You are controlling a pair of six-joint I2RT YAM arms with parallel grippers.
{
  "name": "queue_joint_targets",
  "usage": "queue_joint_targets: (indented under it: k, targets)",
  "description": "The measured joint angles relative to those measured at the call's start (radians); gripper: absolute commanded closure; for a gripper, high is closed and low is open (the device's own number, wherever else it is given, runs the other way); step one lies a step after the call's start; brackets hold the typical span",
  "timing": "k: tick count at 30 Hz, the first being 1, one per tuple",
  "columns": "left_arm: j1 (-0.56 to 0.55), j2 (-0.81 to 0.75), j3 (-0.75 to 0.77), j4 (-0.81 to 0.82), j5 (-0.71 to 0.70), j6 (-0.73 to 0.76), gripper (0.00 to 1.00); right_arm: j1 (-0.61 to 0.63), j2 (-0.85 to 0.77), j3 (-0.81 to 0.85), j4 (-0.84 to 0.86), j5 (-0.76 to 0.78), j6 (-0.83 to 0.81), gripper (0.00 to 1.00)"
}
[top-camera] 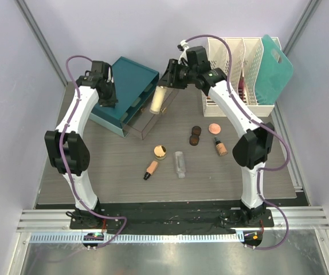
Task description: Organize the makeup
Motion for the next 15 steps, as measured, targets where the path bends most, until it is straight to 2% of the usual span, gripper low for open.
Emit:
queue_joint_targets:
  k: [5, 10, 13, 15]
  targets:
    - [0.0, 0.013, 0.02, -0.01, -0.014, 0.006, 1.0, -0.008, 0.14, 0.014, 0.134, -0.104, 0.135, 0.99]
    - [0.0, 0.024, 0.035, -0.018, -0.027, 0.022, 1.0, -0.008, 0.293, 0.068, 0.2, -0.145, 0.235, 0.99]
    - [0.0, 0.029, 0.045, -0.026, -0.037, 0.026, 1.0, -0.008, 0.356, 0.11, 0.215, -0.158, 0.295, 0.93]
    - [0.0, 0.034, 0.054, -0.033, -0.043, 0.027, 1.0, -0.009, 0.373, 0.127, 0.227, -0.163, 0.33, 0.76]
